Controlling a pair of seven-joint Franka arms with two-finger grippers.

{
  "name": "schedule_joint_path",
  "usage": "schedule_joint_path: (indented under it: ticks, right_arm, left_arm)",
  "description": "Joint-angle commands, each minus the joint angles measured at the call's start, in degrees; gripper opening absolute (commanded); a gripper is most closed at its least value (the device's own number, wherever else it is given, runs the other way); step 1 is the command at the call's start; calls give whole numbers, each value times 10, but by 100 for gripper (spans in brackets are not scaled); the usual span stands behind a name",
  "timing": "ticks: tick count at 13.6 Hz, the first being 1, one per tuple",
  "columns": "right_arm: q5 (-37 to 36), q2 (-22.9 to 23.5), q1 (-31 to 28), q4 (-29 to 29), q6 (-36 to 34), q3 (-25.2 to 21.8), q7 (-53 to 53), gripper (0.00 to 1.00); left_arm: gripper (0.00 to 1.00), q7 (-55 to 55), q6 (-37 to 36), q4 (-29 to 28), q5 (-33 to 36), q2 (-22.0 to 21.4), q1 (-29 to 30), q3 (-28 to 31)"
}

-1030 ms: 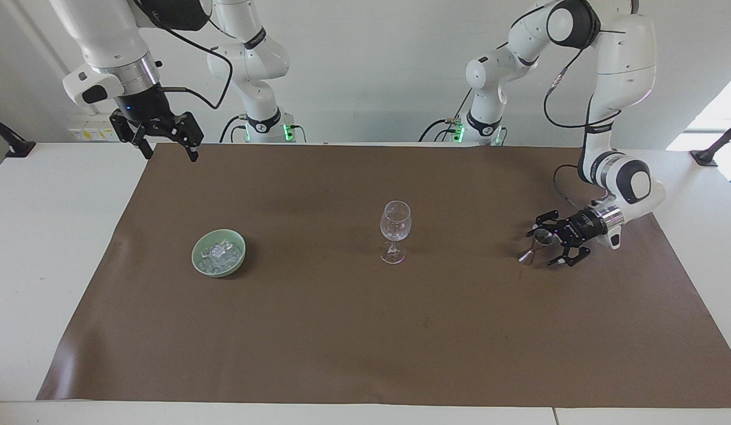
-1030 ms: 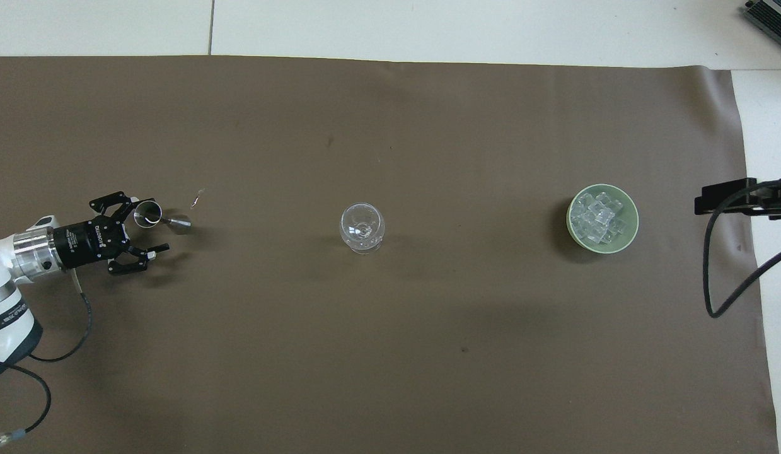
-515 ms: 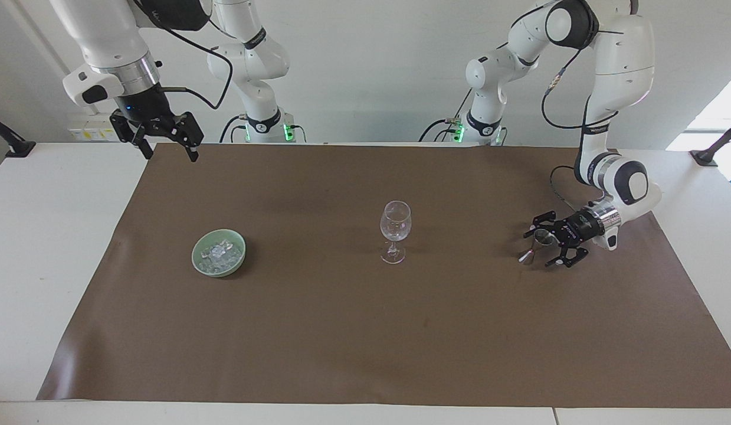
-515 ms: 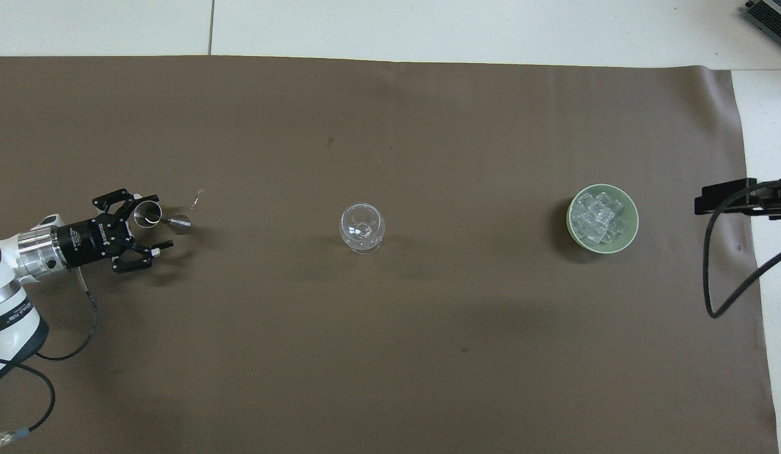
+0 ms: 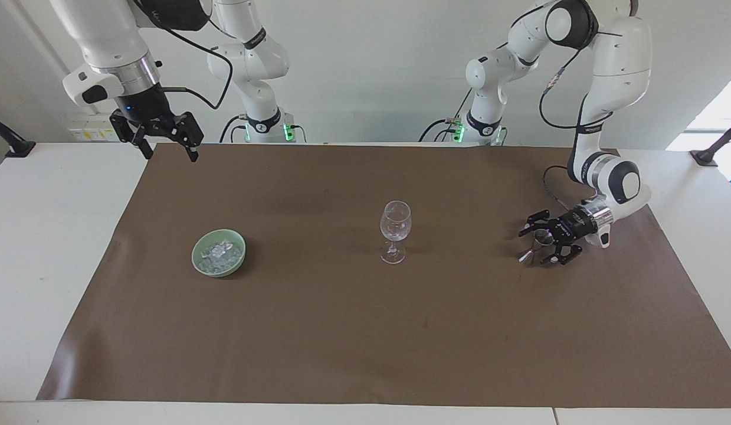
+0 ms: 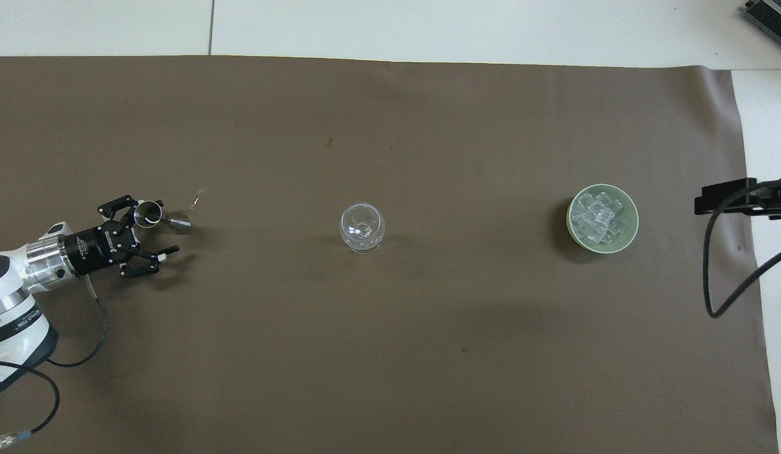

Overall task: Pour wine and add ice with both arms
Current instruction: 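Close the left gripper around the silver jigger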

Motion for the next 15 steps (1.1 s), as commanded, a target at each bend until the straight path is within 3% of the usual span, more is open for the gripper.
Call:
schedule_joint_path:
  ticks: [1,8,9,10,13,15]
  right_arm:
    - [8,-11,-1,-8,-8,1,-14,100]
    - [8,-11,-1,-8,-7,1,-14,100]
    - [8,-11,-1,-8,-8,1,-14,100]
    - [8,-11,-1,-8,-7,1,-14,100]
    - [8,-11,-1,-8,-8,1,-14,100]
    - [8,-11,-1,-8,-8,1,-14,100]
  left_arm:
    - [100,11,-8,-22,-19,-20,-3,5]
    - [100,11,-13,-35,-46,-25,-1,5]
    - [93,11,-14,-35,-46,-25,1,5]
    - [76,11,-15,-35,-46,-25,4,5]
    - [62,11,-19,-38,-48,-26,5,5]
    - [47,11,-18,-48,-69,-29,5,5]
